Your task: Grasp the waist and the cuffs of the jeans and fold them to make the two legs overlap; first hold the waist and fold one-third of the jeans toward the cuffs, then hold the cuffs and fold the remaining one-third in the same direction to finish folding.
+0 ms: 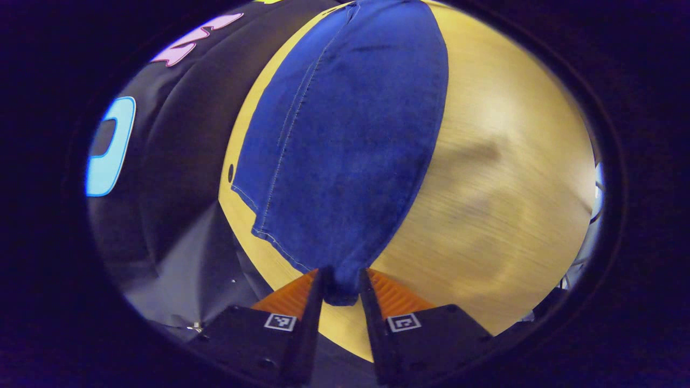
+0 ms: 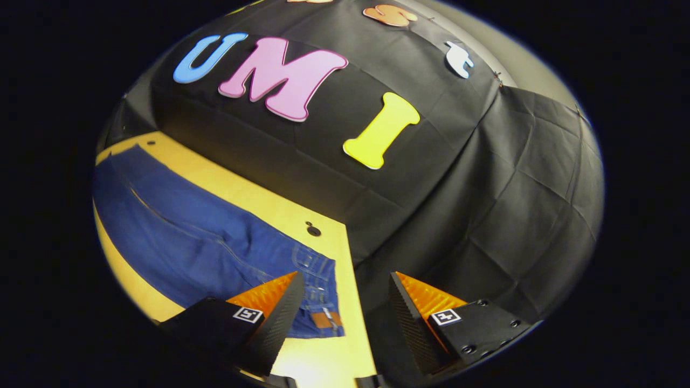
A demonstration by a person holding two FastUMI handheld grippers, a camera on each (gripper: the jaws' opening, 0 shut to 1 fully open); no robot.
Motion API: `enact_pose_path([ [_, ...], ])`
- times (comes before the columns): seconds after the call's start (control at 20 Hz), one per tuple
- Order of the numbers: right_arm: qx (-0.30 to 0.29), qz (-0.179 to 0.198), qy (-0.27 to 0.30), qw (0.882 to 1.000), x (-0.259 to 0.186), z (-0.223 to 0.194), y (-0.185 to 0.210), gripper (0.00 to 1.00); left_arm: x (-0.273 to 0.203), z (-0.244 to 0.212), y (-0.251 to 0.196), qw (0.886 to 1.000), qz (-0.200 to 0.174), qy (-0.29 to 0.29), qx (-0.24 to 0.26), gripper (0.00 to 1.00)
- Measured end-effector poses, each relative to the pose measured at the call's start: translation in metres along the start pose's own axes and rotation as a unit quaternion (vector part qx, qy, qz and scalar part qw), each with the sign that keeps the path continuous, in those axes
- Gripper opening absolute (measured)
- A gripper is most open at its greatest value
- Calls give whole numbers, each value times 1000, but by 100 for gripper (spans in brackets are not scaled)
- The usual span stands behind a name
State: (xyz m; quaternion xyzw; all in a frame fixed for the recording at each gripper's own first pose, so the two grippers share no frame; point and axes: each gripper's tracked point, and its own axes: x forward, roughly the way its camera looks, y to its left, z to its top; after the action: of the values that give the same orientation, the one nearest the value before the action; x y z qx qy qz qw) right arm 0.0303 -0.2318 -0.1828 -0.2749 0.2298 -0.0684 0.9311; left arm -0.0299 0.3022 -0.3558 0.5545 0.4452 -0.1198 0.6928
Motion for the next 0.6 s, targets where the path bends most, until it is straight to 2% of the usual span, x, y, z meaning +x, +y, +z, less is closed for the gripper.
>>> enact_pose_path([
  [0.1, -61, 4, 9, 998, 6, -23, -10, 96, 3, 3, 0, 1000, -17, 5, -11, 24],
  [0.25, -134, 21, 22, 990, 15, -50, -20, 96, 6, 3, 0, 999, -45, 7, -26, 18],
  [0.4, -174, 40, 26, 984, 24, -66, -20, 96, 6, 5, 3, 997, -70, 10, -32, 10],
  [0.5, -225, 62, 17, 972, 29, -75, -13, 96, 7, 6, 2, 996, -85, 15, -35, 7],
  [0.6, -289, 97, 16, 952, 36, -91, -8, 96, 7, 6, 2, 995, -91, 13, -34, 6],
])
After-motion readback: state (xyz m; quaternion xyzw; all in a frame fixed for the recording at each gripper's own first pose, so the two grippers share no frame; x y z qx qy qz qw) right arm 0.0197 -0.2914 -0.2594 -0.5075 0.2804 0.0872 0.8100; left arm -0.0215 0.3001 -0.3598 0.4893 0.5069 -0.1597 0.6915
